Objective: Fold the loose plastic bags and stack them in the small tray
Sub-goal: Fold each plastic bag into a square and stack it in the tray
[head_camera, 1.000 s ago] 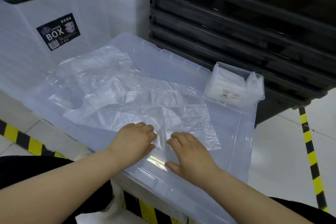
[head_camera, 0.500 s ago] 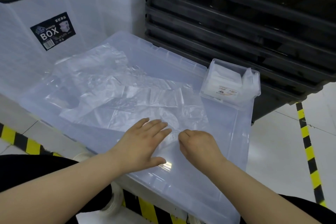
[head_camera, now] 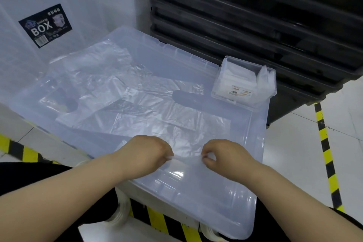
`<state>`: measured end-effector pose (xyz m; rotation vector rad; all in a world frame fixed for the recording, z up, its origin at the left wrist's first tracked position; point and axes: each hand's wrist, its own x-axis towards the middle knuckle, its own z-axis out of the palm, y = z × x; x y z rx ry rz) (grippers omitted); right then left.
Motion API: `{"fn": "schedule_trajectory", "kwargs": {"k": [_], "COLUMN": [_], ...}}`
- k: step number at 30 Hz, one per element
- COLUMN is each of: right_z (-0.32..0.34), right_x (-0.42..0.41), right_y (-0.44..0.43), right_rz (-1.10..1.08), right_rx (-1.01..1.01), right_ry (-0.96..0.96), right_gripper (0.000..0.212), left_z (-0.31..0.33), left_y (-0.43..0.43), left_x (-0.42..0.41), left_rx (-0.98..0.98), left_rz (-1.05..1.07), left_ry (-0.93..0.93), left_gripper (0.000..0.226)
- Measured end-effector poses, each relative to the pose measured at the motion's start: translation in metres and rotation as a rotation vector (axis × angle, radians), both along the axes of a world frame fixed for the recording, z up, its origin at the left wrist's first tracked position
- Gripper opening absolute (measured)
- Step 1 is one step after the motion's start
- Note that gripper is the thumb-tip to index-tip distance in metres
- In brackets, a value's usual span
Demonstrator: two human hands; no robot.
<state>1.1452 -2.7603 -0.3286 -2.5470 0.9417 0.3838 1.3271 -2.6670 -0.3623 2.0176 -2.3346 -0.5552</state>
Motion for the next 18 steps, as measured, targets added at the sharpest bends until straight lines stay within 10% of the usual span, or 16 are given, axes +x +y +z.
{"fn": "schedule_trajectory", "kwargs": {"k": [11, 18], "right_z": [-0.014, -0.019], "right_x": [-0.013, -0.009], "right_y": [-0.034, -0.029], "right_rz": [-0.490, -0.456], "right_rx": [0.274, 0.153], "right_ry": [-0.108, -0.087], "right_gripper": [0.024, 0.013], "left_z": [0.019, 0.022], "left_y": [-0.012, -0.017], "left_x": [0.062, 0.058], "left_rx": [0.314, -0.133], "left_rz": [0.546, 0.673], "left_ry": [0.500, -0.119], "left_gripper": [0.028, 0.041]}}
